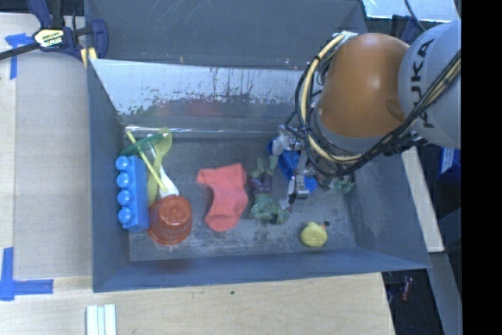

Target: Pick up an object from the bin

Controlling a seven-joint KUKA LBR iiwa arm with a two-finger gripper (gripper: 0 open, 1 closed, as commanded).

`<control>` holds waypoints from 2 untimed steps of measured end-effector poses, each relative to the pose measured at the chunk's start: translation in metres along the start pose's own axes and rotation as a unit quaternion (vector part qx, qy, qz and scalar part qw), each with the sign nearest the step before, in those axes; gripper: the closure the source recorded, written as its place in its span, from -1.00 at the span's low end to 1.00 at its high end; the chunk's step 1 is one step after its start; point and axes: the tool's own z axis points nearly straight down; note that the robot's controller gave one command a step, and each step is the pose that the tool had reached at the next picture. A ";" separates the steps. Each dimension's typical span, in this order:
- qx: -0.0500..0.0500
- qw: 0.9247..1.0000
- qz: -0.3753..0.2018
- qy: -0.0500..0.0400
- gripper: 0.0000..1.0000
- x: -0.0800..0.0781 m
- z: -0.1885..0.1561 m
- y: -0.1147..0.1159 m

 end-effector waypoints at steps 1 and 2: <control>0.000 1.000 -0.028 -0.003 -1.00 0.004 0.024 0.041; 0.000 0.998 0.056 -0.003 -1.00 0.015 0.069 0.064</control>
Offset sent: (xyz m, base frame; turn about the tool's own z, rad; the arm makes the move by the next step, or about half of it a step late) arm -0.0225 0.0814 -0.0972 0.1659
